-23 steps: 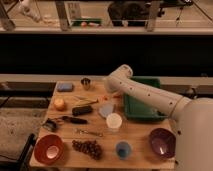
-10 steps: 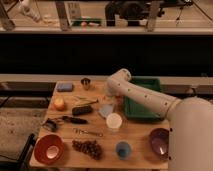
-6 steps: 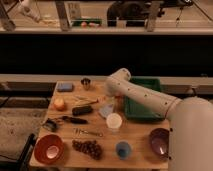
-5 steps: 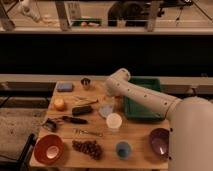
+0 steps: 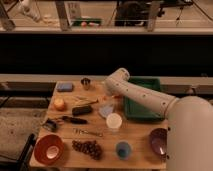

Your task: Place pepper in metal cup

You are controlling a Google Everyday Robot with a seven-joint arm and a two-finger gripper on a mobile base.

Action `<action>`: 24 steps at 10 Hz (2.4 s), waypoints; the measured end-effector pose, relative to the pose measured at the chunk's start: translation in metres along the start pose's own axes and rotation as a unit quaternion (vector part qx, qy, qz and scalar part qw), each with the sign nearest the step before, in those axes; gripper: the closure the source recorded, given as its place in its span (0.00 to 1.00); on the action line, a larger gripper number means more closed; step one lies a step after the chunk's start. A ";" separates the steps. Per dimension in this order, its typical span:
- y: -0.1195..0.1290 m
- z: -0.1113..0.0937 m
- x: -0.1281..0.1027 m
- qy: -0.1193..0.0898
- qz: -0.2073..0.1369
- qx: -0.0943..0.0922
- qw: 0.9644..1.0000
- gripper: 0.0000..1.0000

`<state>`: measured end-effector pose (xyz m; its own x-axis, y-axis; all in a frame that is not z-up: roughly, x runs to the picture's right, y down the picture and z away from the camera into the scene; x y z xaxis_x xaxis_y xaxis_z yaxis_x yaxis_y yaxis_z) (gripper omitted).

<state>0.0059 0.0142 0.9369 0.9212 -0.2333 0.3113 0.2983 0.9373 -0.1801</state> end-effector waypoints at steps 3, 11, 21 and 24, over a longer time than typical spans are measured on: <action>-0.010 0.005 0.005 0.007 -0.009 0.009 1.000 0.20; -0.015 0.024 0.038 0.042 0.008 0.008 0.999 0.20; -0.004 0.037 0.033 -0.009 0.056 -0.050 0.997 0.20; 0.001 0.042 0.035 -0.009 0.055 -0.063 0.996 0.20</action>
<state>0.0278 0.0180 0.9872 0.9458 -0.1249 0.2997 0.2256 0.9167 -0.3299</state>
